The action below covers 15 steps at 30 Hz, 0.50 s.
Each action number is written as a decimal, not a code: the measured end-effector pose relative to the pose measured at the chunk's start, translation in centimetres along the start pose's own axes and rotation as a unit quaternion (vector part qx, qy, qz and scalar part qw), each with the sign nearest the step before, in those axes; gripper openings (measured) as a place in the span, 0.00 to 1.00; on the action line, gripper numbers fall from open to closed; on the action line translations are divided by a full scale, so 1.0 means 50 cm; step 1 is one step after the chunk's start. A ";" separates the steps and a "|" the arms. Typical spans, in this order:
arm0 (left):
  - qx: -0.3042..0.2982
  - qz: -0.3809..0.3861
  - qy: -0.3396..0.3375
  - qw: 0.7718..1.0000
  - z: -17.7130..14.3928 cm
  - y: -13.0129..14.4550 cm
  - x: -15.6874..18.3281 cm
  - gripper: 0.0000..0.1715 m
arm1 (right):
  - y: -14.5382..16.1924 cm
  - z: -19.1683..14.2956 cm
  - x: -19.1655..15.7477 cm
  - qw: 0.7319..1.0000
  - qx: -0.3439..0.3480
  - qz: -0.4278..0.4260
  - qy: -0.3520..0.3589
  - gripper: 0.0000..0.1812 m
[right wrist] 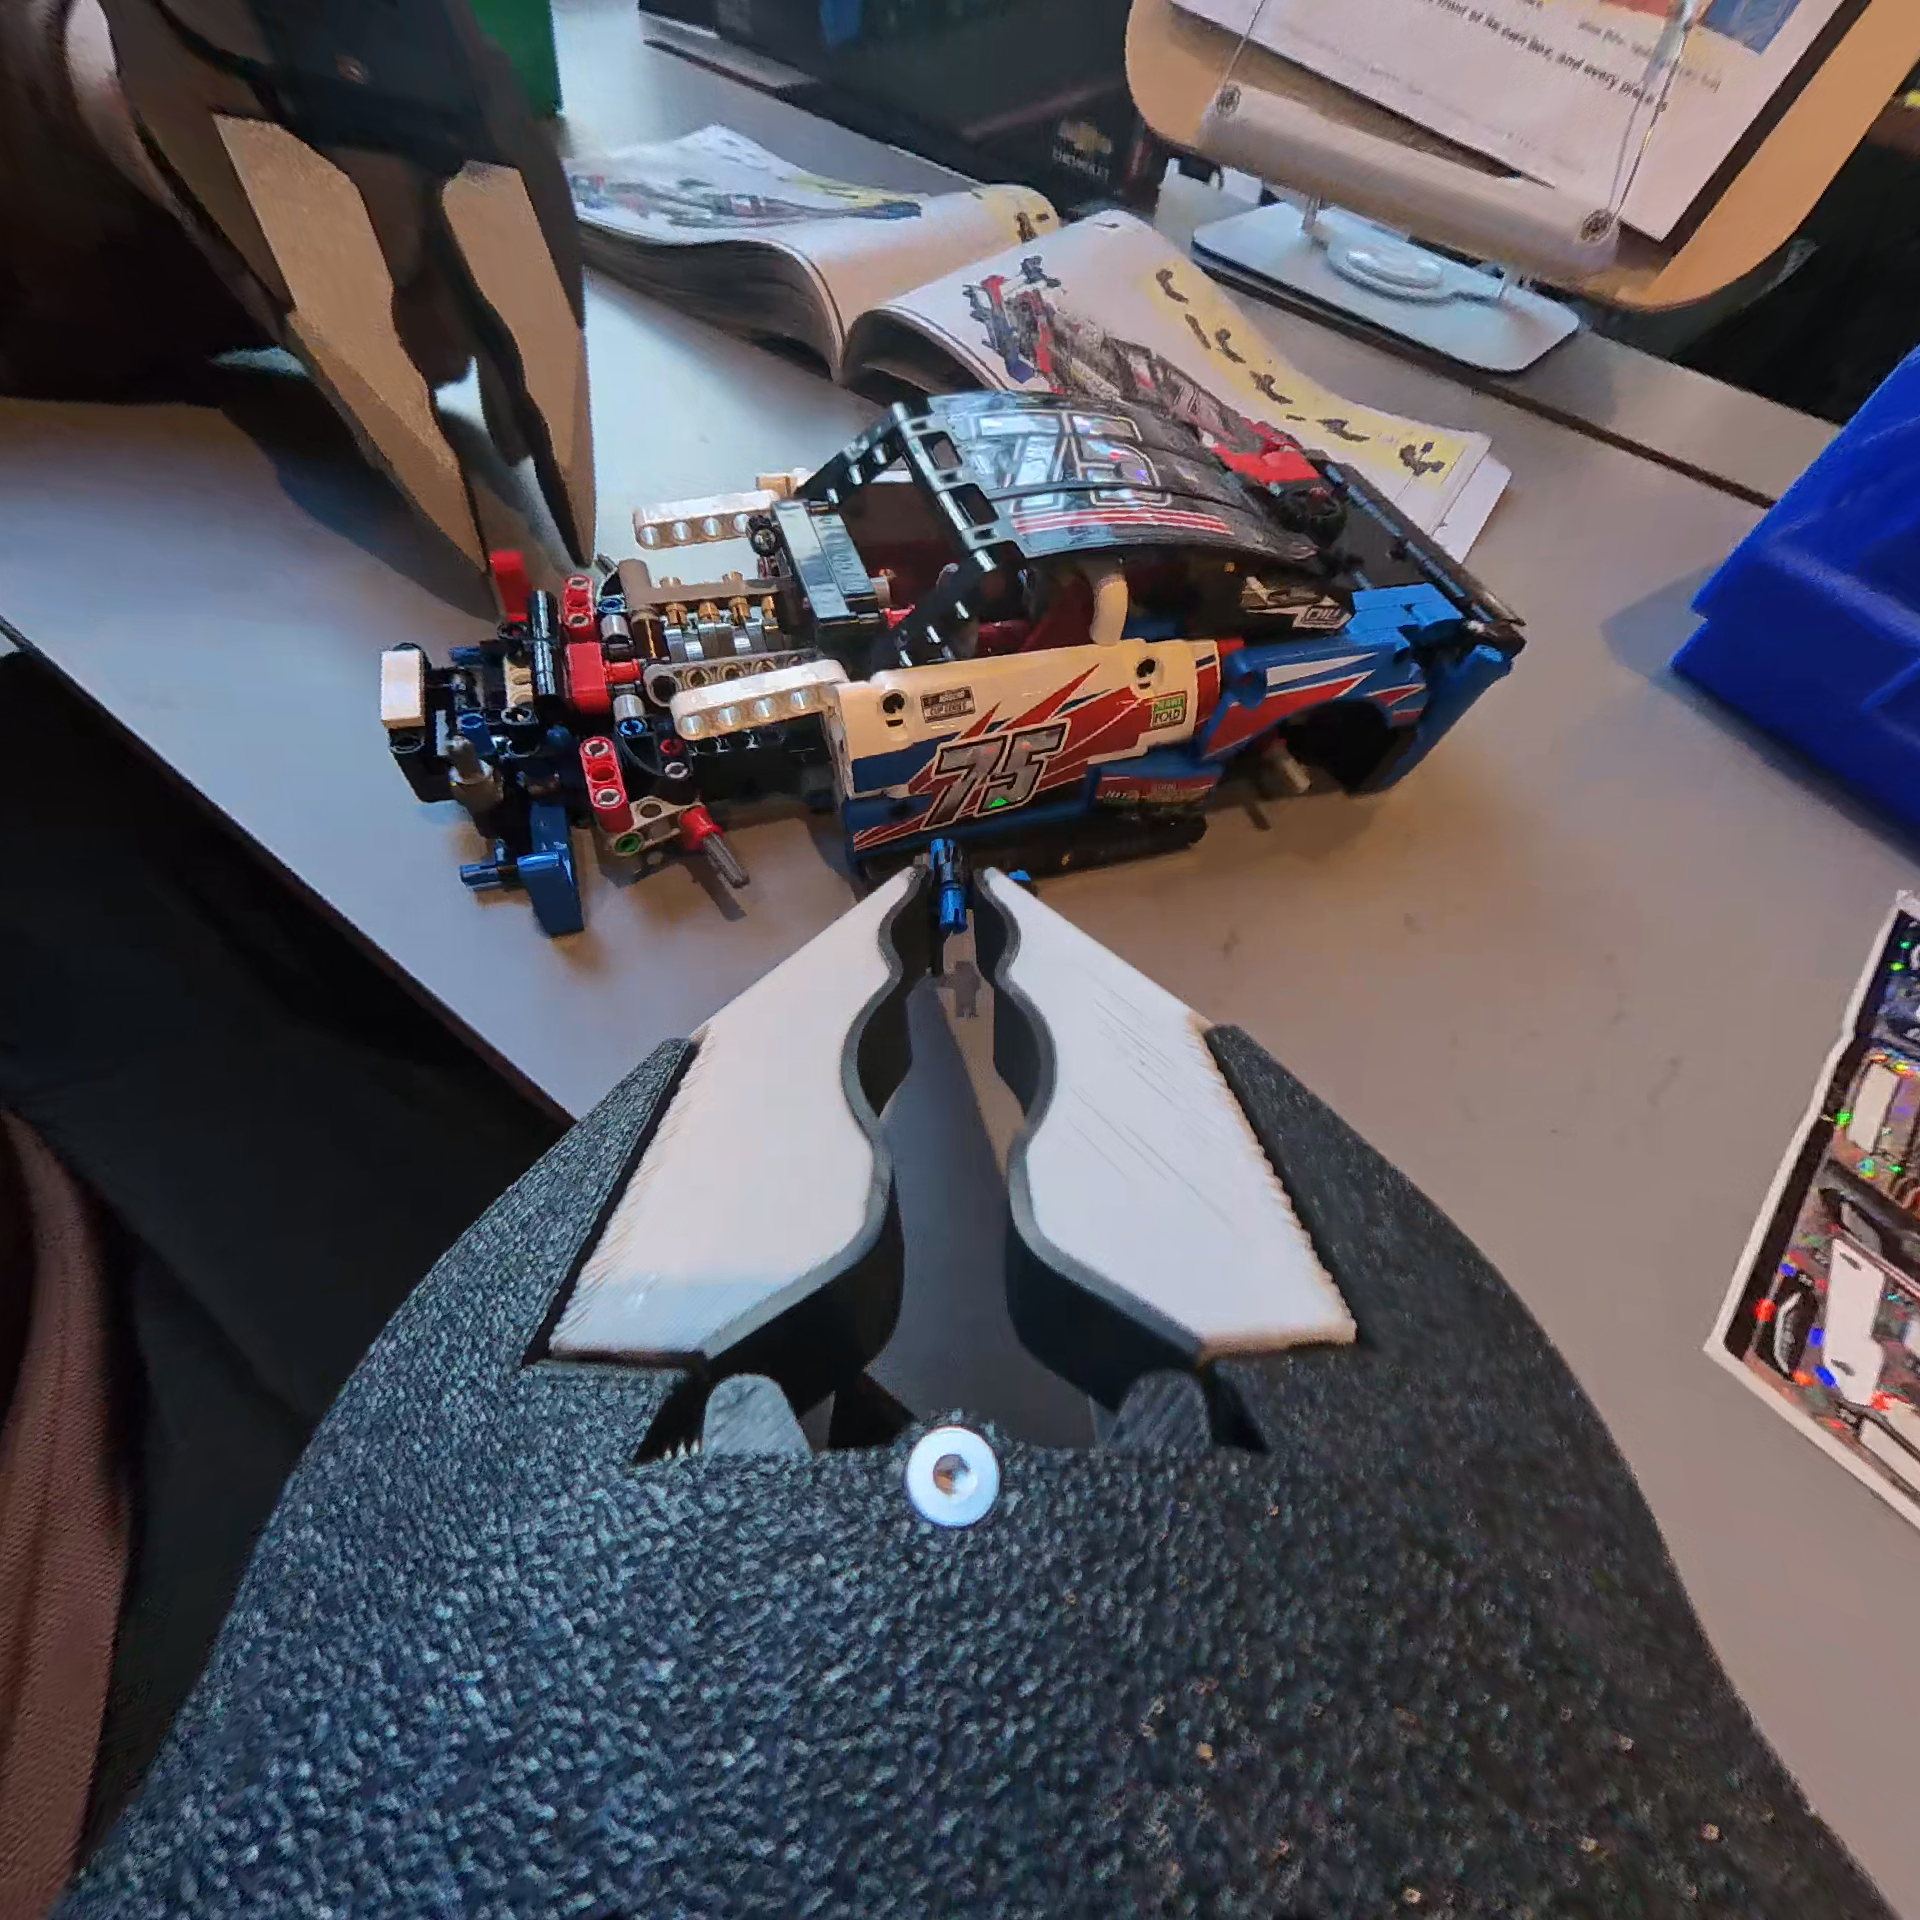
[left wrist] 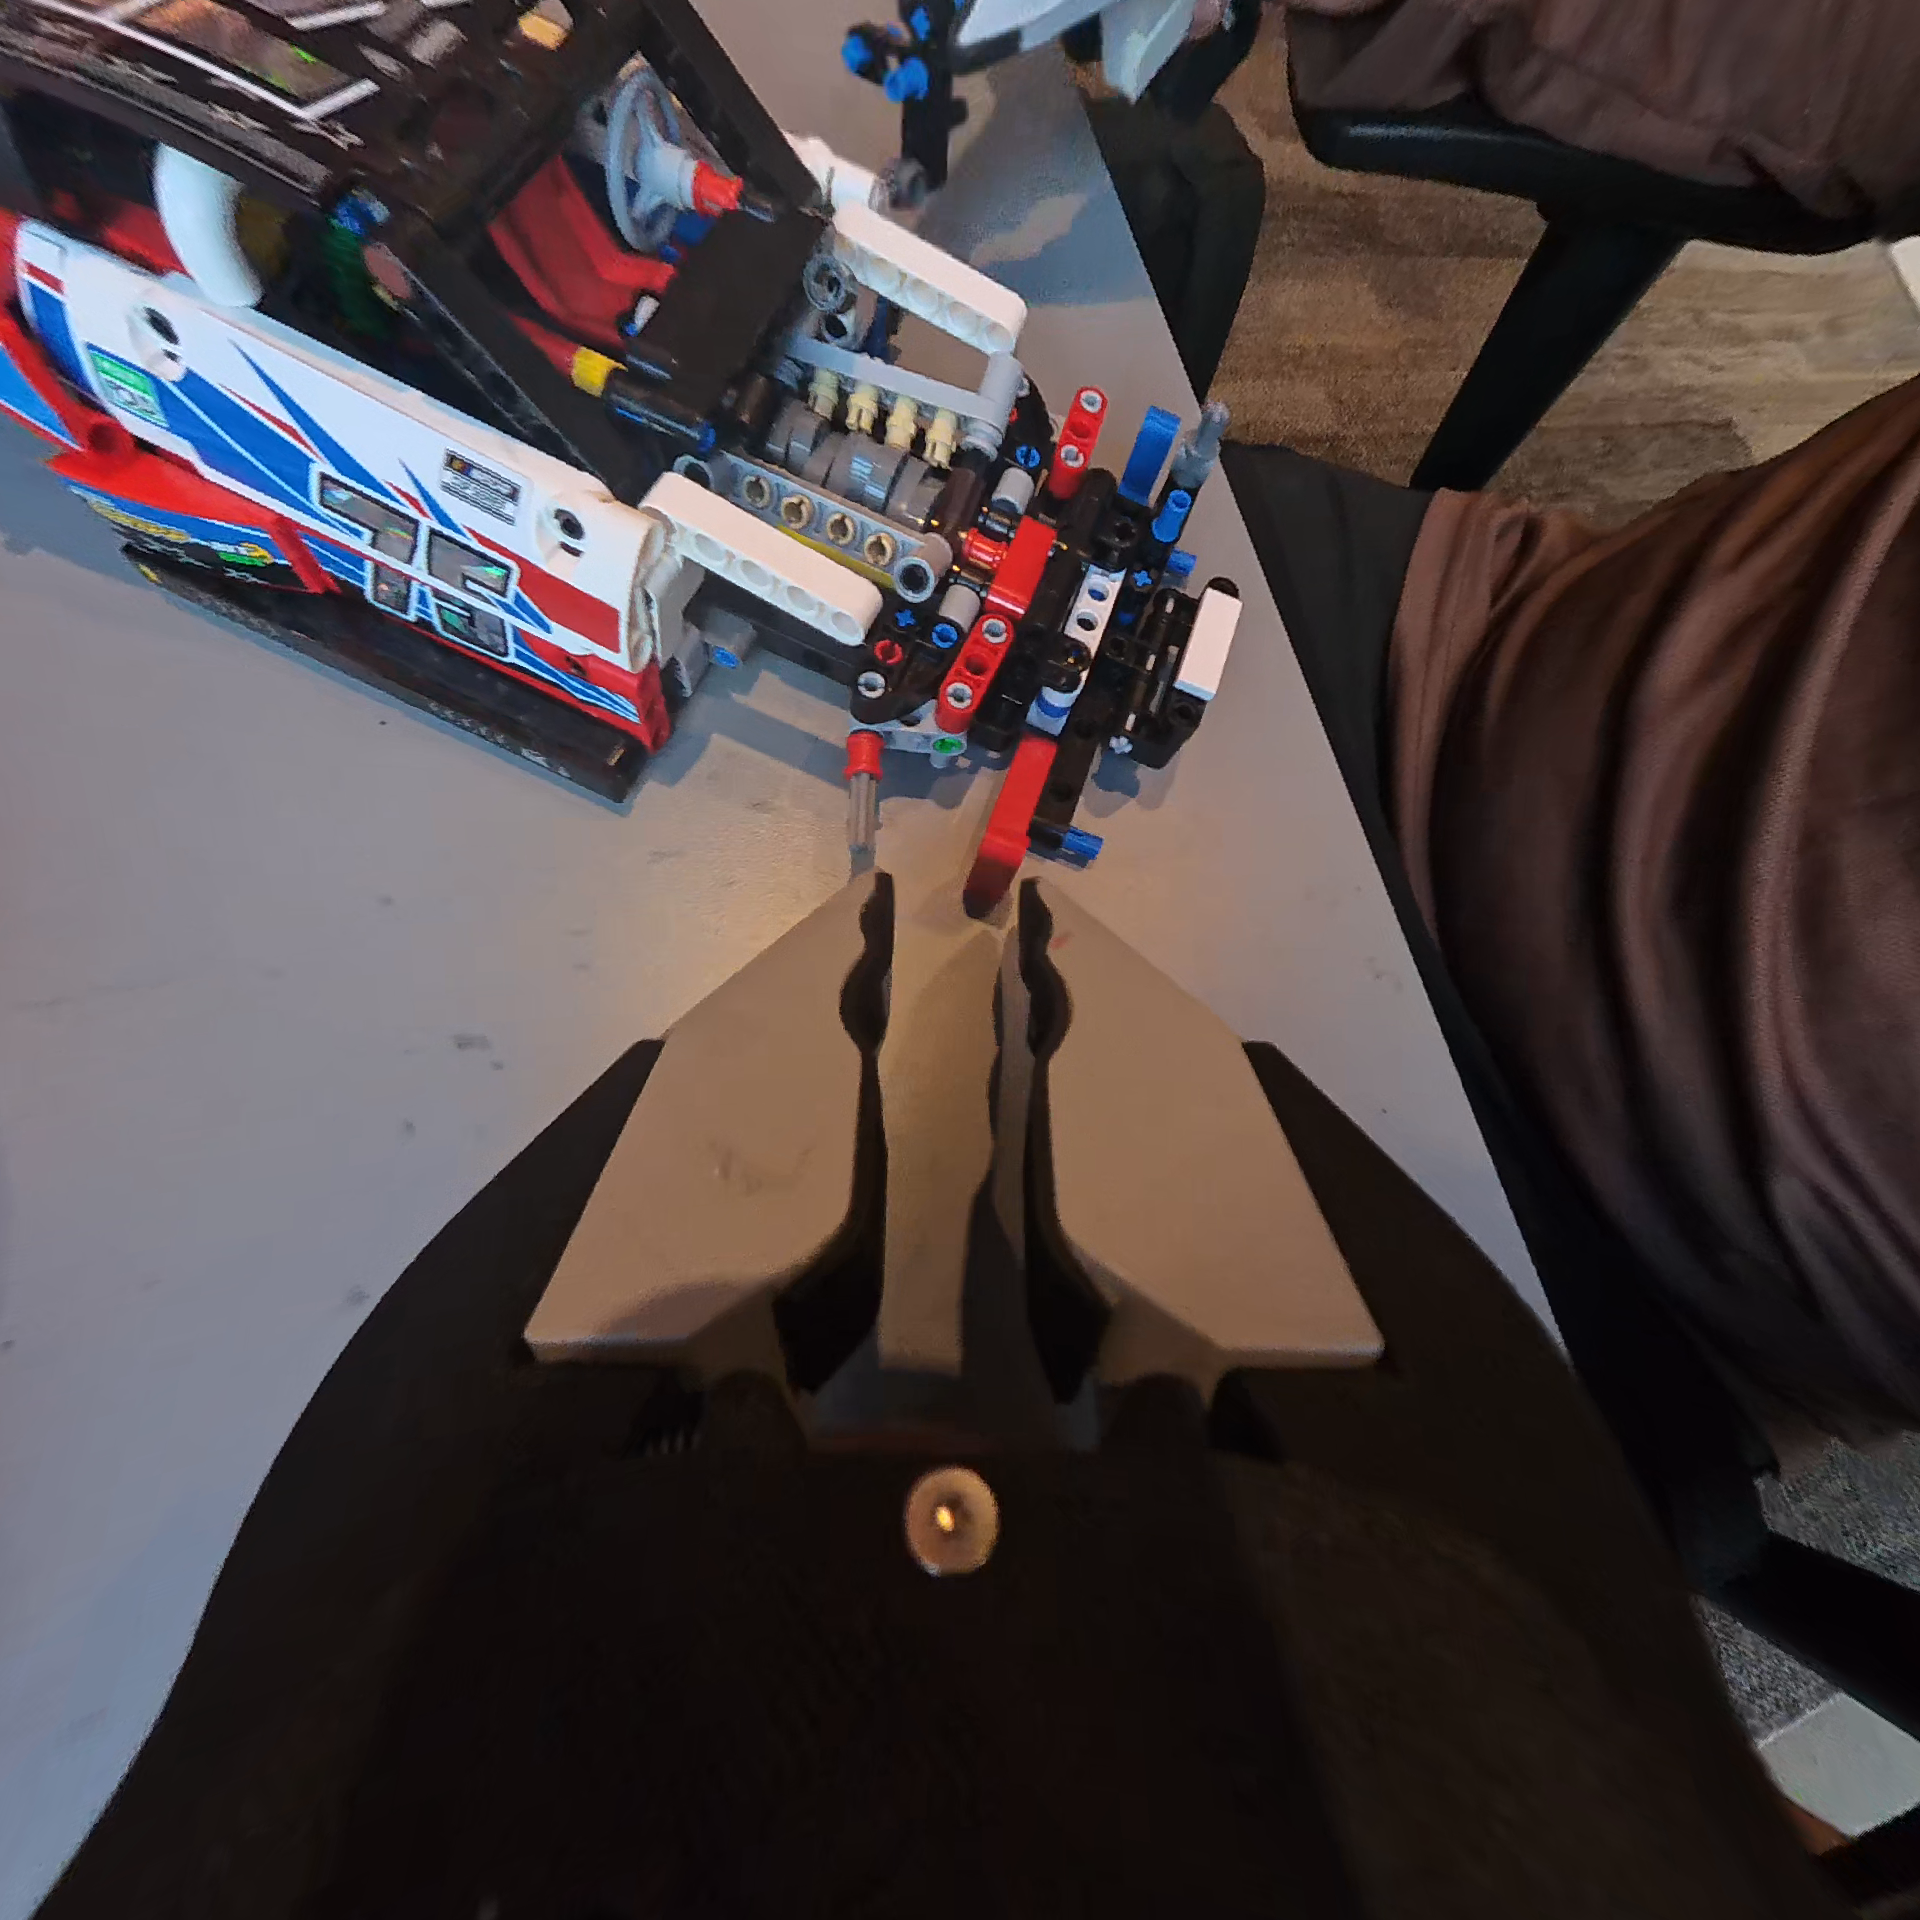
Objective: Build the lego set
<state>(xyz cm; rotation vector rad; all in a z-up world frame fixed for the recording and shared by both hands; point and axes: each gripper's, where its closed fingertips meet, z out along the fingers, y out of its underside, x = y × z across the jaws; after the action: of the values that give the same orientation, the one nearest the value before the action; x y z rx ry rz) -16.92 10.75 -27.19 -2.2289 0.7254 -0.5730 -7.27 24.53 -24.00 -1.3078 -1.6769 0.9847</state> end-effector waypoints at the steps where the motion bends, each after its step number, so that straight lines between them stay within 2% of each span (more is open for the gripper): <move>1: 0.004 -0.002 -0.002 1.000 -0.003 -0.003 -0.002 0.12 | -0.002 0.000 0.000 1.000 0.001 -0.004 0.004 0.04; 4: 0.010 -0.004 -0.007 1.000 -0.008 -0.007 -0.006 0.13 | -0.017 -0.002 -0.006 1.000 0.016 -0.011 0.004 0.04; 8: 0.018 -0.001 -0.005 1.000 -0.013 -0.014 -0.003 0.13 | -0.064 -0.013 -0.031 0.997 0.071 -0.009 -0.015 0.04; 15: 0.075 0.007 0.038 0.996 -0.011 -0.069 0.046 0.11 | -0.132 -0.020 -0.089 0.986 0.147 0.027 -0.067 0.04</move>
<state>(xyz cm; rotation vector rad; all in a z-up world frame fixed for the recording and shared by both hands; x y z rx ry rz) -14.42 11.02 -23.84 -2.0710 0.7125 -0.6869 -8.12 19.14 -18.09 -1.1169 -1.5281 1.3226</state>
